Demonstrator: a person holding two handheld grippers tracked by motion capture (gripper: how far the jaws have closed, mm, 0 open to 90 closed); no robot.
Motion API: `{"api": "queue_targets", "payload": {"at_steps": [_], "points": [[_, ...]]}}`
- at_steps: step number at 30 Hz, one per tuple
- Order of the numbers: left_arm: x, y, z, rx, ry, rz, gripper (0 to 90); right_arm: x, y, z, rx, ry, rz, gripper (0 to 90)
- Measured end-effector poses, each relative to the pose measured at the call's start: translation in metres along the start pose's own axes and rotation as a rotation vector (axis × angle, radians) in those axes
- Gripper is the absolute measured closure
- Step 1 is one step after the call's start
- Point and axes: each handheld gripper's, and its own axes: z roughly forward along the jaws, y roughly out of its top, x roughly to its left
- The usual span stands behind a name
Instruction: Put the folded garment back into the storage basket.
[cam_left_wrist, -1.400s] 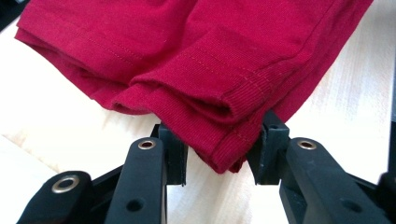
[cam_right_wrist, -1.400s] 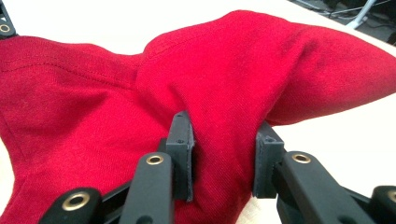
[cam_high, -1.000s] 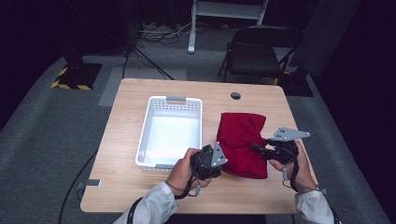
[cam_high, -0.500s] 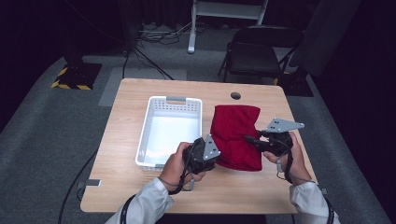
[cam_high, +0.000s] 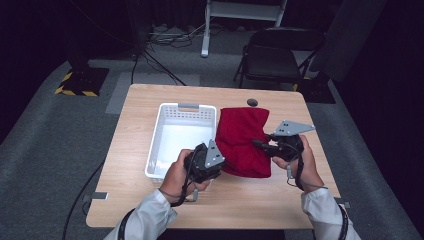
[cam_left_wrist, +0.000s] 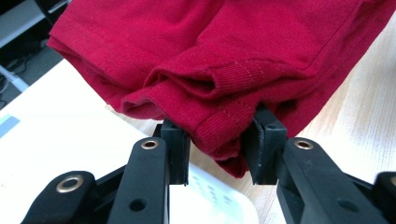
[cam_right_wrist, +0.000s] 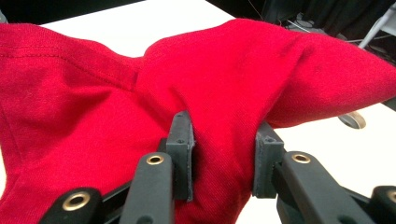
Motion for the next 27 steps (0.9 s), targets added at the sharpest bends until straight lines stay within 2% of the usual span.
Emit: {"api": "queue_targets", "payload": {"at_steps": [8,23,27], "points": [[0.007,-0.007,-0.015,-0.014,0.035,-0.017,65.1,0.008,0.015,0.009,-0.016,0.019,-0.016,67.0],[0.022,-0.038,-0.038,0.000,0.111,-0.080,65.3,0.030,0.040,0.052,-0.005,0.073,-0.074,67.0],[0.026,-0.042,-0.042,0.020,0.131,-0.063,65.6,0.034,0.046,0.062,0.002,0.086,-0.079,66.9]]}}
